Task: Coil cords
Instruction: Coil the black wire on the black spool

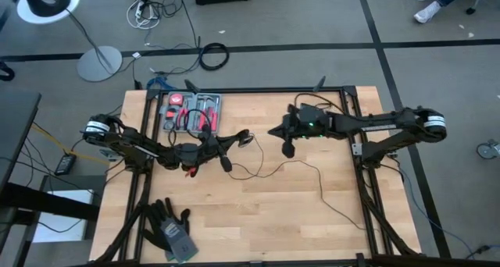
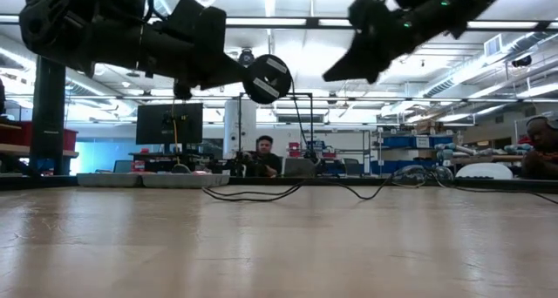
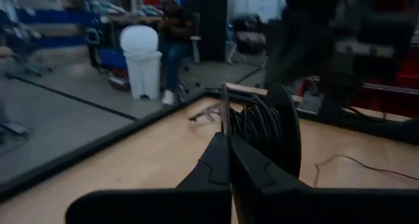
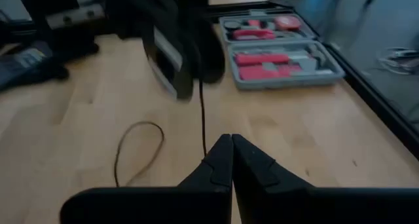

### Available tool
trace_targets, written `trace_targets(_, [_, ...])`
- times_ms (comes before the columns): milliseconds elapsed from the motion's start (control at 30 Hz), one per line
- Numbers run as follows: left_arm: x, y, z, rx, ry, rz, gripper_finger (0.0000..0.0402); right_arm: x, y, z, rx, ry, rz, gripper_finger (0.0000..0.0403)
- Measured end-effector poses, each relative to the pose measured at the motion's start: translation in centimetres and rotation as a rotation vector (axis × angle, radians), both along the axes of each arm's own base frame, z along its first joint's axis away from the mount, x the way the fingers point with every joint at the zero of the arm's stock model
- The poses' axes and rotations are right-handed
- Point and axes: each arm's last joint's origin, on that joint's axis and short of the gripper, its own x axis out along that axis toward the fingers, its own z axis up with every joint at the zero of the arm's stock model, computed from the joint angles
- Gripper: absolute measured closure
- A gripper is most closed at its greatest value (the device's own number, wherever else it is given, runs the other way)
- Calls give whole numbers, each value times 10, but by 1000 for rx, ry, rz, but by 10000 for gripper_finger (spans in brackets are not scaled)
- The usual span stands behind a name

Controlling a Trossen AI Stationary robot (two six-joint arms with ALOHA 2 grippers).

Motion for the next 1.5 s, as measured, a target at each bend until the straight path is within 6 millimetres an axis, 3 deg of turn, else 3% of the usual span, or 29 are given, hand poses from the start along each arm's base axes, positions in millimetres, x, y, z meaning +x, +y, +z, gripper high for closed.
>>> trace_targets(167, [-1, -3, 5, 52, -15, 13, 402, -20, 10, -34, 36, -83, -88, 401])
trace_targets(333, [-1, -2, 5, 52, -19, 16, 402, -21, 21, -74, 132, -238, -78, 395])
trace_targets(633, [-1, -2, 13, 42, -106, 1, 402, 26, 29, -113, 164, -230, -75, 396])
trace_targets(833, [-2, -1, 15, 60, -109, 17, 402, 46, 25, -116, 167, -240, -86, 388])
trace_targets(1500, [-2, -1, 19, 75, -138, 21, 402, 47, 25, -117, 176, -239, -87, 339])
